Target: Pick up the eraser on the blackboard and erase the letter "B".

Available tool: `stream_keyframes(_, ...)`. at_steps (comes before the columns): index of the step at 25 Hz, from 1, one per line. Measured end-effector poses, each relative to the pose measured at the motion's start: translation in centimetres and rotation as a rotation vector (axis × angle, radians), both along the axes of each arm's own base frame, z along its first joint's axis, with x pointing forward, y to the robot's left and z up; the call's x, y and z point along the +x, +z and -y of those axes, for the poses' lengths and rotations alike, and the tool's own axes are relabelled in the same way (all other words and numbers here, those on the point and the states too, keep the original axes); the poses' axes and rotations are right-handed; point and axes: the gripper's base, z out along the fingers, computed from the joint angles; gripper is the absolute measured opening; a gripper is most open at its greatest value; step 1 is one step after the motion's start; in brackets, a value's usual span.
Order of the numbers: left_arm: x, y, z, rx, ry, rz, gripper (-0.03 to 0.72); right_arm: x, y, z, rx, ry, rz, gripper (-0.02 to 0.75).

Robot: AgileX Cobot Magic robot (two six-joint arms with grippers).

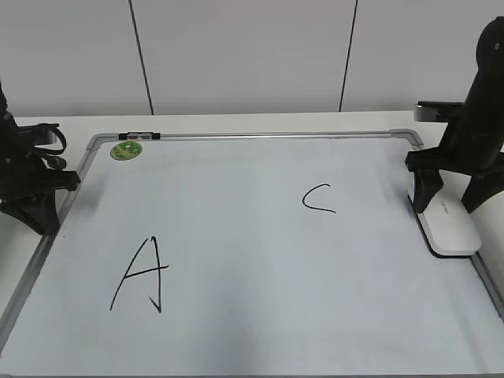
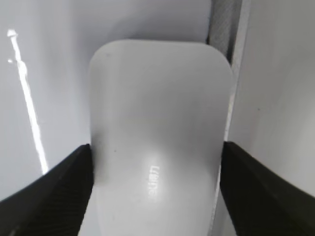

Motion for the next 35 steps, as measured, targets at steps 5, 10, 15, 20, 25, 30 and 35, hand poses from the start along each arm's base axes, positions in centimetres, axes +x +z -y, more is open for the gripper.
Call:
stream_keyframes(5, 0.0, 0.0, 0.0, 0.0, 0.0, 0.0, 0.074, 0.3, 1.1, 0.4, -0.046, -0.024, -0.012, 0.589)
stream_keyframes(10, 0.1, 0.0, 0.0, 0.0, 0.0, 0.001, 0.085, 0.9, 2.6, 0.6, -0.07, -0.035, 0.021, 0.589)
stream_keyframes(15, 0.7, 0.7, -0.1, 0.008, -0.011, 0.007, 0.197, 0.9, 2.9, 0.6, -0.07, -0.035, 0.02, 0.589)
stream_keyframes(20, 1.1, 2.2, -0.1, 0.01, -0.016, 0.037, 0.4, 0.9, 2.9, 0.6, -0.064, -0.037, 0.02, 0.589)
stream_keyframes(25, 0.9, 4.6, -0.1, 0.008, -0.022, 0.052, 0.444, 0.9, 2.9, 0.6, -0.064, -0.037, 0.018, 0.589)
stream_keyframes(30, 0.4, 5.9, 0.0, 0.006, -0.028, 0.038, 0.446, 0.9, 2.9, 0.4, -0.04, -0.046, 0.017, 0.589)
stream_keyframes(35, 0.0, 7.9, -0.1, 0.008, -0.031, 0.073, 0.432, 0.8, 3.7, -0.5, 0.005, -0.037, 0.037, 0.589)
